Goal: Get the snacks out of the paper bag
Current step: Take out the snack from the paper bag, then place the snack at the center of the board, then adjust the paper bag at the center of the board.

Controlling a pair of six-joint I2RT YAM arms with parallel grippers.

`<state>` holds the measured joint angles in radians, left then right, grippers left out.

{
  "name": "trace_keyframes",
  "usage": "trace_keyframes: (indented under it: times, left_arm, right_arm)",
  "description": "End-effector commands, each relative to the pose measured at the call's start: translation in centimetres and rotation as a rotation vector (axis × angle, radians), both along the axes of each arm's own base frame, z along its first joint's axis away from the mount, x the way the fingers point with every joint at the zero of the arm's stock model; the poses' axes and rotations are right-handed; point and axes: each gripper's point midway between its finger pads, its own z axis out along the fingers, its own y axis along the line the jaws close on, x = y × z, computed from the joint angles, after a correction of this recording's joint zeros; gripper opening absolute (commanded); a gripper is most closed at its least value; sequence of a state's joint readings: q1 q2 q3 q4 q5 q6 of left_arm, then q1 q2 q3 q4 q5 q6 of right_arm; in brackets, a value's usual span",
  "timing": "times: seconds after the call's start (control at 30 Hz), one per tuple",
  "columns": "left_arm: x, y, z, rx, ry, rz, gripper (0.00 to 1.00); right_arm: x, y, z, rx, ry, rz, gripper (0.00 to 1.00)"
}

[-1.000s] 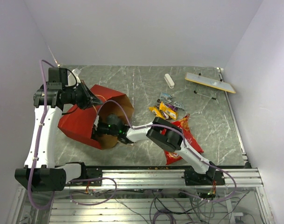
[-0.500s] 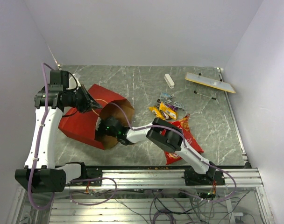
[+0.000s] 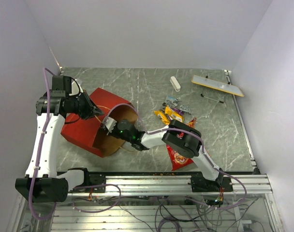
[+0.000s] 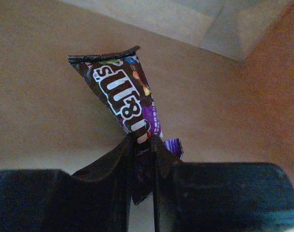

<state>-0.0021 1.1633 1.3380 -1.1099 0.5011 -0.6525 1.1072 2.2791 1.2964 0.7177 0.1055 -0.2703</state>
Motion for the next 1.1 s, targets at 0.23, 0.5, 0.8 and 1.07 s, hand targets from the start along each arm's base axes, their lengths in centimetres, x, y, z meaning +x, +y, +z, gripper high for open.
trace_keyframes:
  times: [0.23, 0.5, 0.8, 1.07]
  left_arm:
    - [0.7, -0.5, 0.8, -0.042, -0.071, 0.011, 0.07]
    - [2.2, -1.1, 1.5, -0.085, -0.120, 0.002, 0.07]
    - [6.6, -2.1, 6.2, -0.181, -0.238, 0.013, 0.07]
    - [10.4, -2.8, 13.3, -0.250, -0.374, -0.003, 0.07]
  right_arm:
    - [0.7, -5.2, 7.7, 0.077, -0.044, -0.101, 0.13]
    - [-1.5, -12.1, 10.0, 0.013, -0.028, -0.164, 0.11]
    - [1.3, -24.1, 15.3, 0.016, -0.046, -0.441, 0.10]
    - [7.0, -31.9, 17.2, 0.040, -0.030, -0.695, 0.10]
